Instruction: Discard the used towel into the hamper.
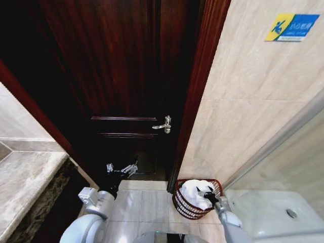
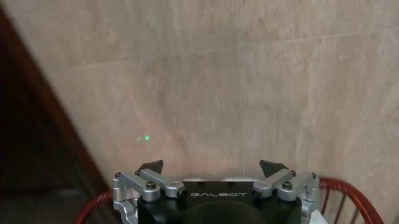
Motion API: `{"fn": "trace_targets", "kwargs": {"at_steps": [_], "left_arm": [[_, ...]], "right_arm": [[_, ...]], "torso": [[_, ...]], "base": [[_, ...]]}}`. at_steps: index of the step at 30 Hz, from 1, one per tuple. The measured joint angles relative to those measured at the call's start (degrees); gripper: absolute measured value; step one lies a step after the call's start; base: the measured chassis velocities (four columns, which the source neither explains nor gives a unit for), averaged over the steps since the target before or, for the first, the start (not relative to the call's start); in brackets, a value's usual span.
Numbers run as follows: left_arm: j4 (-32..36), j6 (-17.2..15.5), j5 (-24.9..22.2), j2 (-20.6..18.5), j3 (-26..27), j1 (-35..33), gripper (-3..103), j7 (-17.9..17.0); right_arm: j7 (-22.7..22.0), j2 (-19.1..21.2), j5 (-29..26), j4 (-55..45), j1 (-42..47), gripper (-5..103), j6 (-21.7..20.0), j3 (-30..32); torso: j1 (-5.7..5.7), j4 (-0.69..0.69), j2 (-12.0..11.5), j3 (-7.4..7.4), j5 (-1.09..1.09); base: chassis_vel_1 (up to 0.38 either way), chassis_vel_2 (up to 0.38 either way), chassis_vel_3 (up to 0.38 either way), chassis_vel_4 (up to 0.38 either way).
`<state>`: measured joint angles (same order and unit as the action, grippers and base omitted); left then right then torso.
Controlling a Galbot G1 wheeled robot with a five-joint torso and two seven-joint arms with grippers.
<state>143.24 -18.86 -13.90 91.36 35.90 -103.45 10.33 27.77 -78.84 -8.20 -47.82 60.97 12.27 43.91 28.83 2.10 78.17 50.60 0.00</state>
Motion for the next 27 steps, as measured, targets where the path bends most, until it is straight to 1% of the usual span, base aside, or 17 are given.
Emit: {"fn": "trace_targets", "kwargs": {"at_steps": [2, 5, 6, 7, 8, 9, 10, 11, 13, 14, 15, 17, 19, 20, 23, 24, 27], "left_arm": [[0.0, 0.0, 0.0, 0.0, 0.0, 0.0, 99, 0.0], [0.0, 0.0, 0.0, 0.01, 0.0, 0.0, 99, 0.0], [0.0, 0.0, 0.0, 0.01, 0.0, 0.0, 99, 0.0], [0.0, 0.0, 0.0, 0.01, 0.0, 0.0, 99, 0.0], [0.0, 0.0, 0.0, 0.01, 0.0, 0.0, 99, 0.0], [0.0, 0.0, 0.0, 0.0, 0.0, 0.0, 99, 0.0], [0.0, 0.0, 0.0, 0.01, 0.0, 0.0, 99, 0.0], [0.0, 0.0, 0.0, 0.01, 0.0, 0.0, 99, 0.0], [0.0, 0.0, 0.0, 0.0, 0.0, 0.0, 99, 0.0], [0.0, 0.0, 0.0, 0.0, 0.0, 0.0, 99, 0.0], [0.0, 0.0, 0.0, 0.0, 0.0, 0.0, 99, 0.0], [0.0, 0.0, 0.0, 0.0, 0.0, 0.0, 99, 0.0], [0.0, 0.0, 0.0, 0.0, 0.0, 0.0, 99, 0.0], [0.0, 0.0, 0.0, 0.0, 0.0, 0.0, 99, 0.0], [0.0, 0.0, 0.0, 0.0, 0.0, 0.0, 99, 0.0], [0.0, 0.0, 0.0, 0.0, 0.0, 0.0, 99, 0.0], [0.0, 0.0, 0.0, 0.0, 0.0, 0.0, 99, 0.0]], "right_arm": [[-0.93, -0.31, 0.73, 1.77, -1.58, 100, -0.28, 0.0], [-5.08, -2.08, 4.36, 11.25, -8.14, 100, -1.32, 0.21], [-5.97, -2.62, 5.76, 14.84, -10.33, 100, -1.27, 0.59], [-5.97, -2.62, 5.76, 14.84, -10.33, 100, -1.27, 0.59], [-6.72, -3.0, 7.11, 17.51, -12.01, 100, -1.12, 1.0], [-8.36, -3.43, 8.85, 21.54, -14.33, 100, -1.05, 1.51], [-9.63, -3.53, 9.58, 24.39, -15.82, 100, -1.11, 1.75], [-9.63, -3.53, 9.58, 24.39, -15.82, 100, -1.11, 1.75], [-11.01, -2.82, 10.99, 29.93, -18.34, 100, -2.22, 2.24], [-11.01, -2.82, 10.99, 29.93, -18.34, 100, -2.22, 2.24], [-11.23, -2.45, 11.79, 31.13, -18.72, 100, -3.53, 2.4], [-11.7, -2.22, 12.69, 33.06, -19.46, 100, -5.66, 2.68], [-12.38, -2.39, 12.98, 34.73, -20.28, 100, -7.29, 2.95], [-12.38, -2.39, 12.98, 34.73, -20.28, 100, -7.29, 2.95], [-14.55, -3.11, 14.59, 36.58, -21.16, 100, -10.09, 3.34], [-14.55, -3.11, 14.59, 36.58, -21.16, 100, -10.09, 3.34], [-14.82, -3.28, 15.64, 37.17, -21.28, 100, -12.29, 3.67]], "torso": [[0.0, 0.0, 0.0, 0.0, 0.0], [0.02, 0.0, -0.01, 0.01, 0.01], [0.02, 0.01, -0.01, 0.01, 0.02], [0.02, 0.01, -0.01, 0.01, 0.02], [0.02, 0.01, -0.01, 0.01, 0.02], [0.02, 0.02, -0.01, 0.01, 0.02], [0.02, 0.02, -0.01, 0.01, 0.01], [0.02, 0.02, -0.01, 0.01, 0.01], [0.02, 0.02, -0.01, 0.01, -0.01], [0.02, 0.02, -0.01, 0.01, -0.01], [0.02, 0.01, -0.01, 0.01, -0.03], [0.02, -0.01, -0.01, 0.01, -0.01], [0.01, 0.0, -0.01, 0.01, -0.01], [0.01, 0.0, -0.01, 0.01, -0.01], [0.02, 0.02, -0.01, 0.0, 0.0], [0.02, 0.02, -0.01, 0.0, 0.0], [0.01, 0.01, 0.0, 0.0, -0.01]], "base": [[0.0, 0.0, 0.0, 0.0], [0.0, 0.0, 0.0, 0.0], [0.0, 0.0, 0.0, 0.0], [0.0, 0.0, 0.0, 0.0], [0.0, 0.0, 0.0, 0.0], [0.0, 0.0, 0.0, 0.0], [0.0, 0.0, 0.0, 0.0], [0.0, 0.0, 0.0, 0.0], [0.0, 0.0, 0.0, 0.0], [0.0, 0.0, 0.0, 0.0], [0.0, 0.0, 0.0, 0.0], [0.0, 0.0, 0.0, 0.0], [0.0, 0.0, 0.0, 0.0], [0.0, 0.0, 0.0, 0.0], [0.0, 0.0, 0.0, 0.0], [0.0, 0.0, 0.0, 0.0], [0.0, 0.0, 0.0, 0.0]]}}
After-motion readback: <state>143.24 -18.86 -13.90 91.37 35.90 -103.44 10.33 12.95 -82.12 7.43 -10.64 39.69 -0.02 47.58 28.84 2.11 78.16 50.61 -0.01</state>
